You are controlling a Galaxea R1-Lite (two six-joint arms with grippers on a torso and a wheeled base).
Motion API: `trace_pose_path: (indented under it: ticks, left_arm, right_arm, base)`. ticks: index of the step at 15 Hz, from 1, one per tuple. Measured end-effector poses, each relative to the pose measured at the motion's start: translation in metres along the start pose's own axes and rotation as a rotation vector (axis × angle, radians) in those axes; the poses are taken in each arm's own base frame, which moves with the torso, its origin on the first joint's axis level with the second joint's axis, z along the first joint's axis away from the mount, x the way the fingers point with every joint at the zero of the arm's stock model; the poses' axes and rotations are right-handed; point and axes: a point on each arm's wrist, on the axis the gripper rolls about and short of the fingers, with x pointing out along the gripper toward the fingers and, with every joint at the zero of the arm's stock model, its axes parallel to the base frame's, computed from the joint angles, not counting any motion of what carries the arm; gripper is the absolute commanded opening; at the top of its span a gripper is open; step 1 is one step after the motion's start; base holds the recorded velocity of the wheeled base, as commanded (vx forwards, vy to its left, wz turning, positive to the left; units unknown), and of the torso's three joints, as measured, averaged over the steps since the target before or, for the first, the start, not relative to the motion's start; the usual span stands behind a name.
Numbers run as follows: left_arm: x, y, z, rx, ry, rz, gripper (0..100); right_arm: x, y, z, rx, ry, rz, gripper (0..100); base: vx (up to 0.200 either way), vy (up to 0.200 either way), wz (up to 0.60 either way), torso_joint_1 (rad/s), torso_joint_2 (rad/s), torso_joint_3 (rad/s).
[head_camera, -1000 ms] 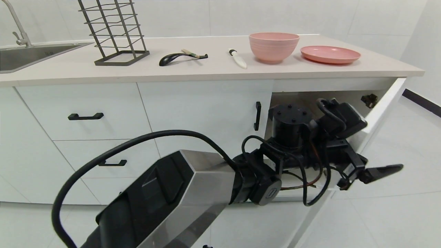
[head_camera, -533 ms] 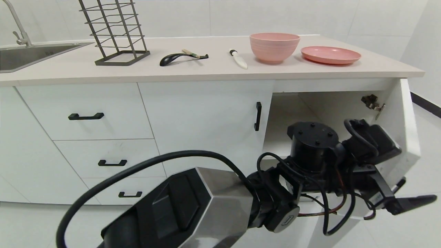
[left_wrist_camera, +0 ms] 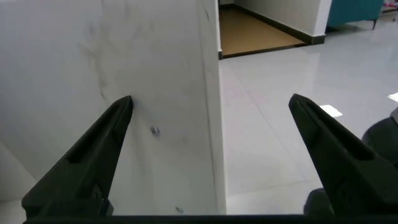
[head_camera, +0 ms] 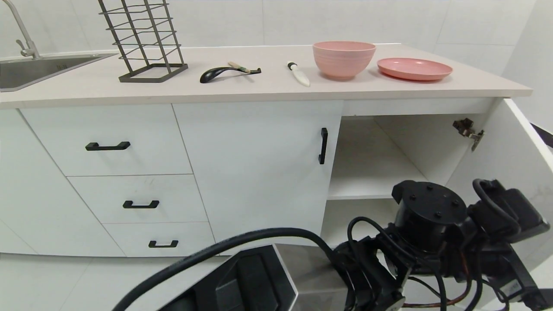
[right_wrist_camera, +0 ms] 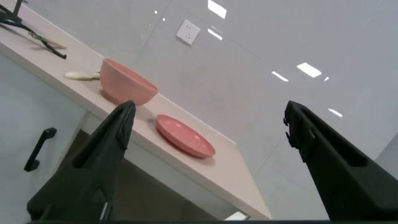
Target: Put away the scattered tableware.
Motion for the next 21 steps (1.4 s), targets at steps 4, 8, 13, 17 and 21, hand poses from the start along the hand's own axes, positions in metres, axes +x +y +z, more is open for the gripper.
trace_pose_path:
  ticks: [4, 8, 13, 17, 21]
  left_arm:
    - [0.021, -0.041, -0.020, -0.084, 0.015, -0.076, 100]
    - [0.032, -0.065, -0.025, -0.111, -0.025, -0.121, 100]
    - [-0.004, -0.030, -0.021, -0.091, -0.026, -0.034, 100]
    - [-0.092, -0.034, -0.009, -0.152, 0.107, 0.034, 100]
    - [-0.206, -0.054, 0.061, -0.146, 0.127, 0.147, 100]
  right_arm:
    - [0.001, -0.004, 0.020, -0.060, -0.057, -0.011, 100]
    - [-0.002, -0.007, 0.048, -0.147, -0.124, -0.033, 100]
    - [-0.007, -0.003, 0.055, -0.165, -0.139, -0.034, 100]
    - [-0.011, 0.005, 0.029, -0.087, -0.062, -0.017, 100]
    - [-0.015, 0.016, 0.007, -0.010, -0.001, 0.014, 100]
  base:
    - [0.000, 0.000, 0.00, 0.000, 0.00, 0.000]
    - [0.000, 0.000, 0.00, 0.000, 0.00, 0.000]
    - [0.000, 0.000, 0.00, 0.000, 0.00, 0.000]
    - [0.000, 0.000, 0.00, 0.000, 0.00, 0.000]
    - [0.000, 0.000, 0.00, 0.000, 0.00, 0.000]
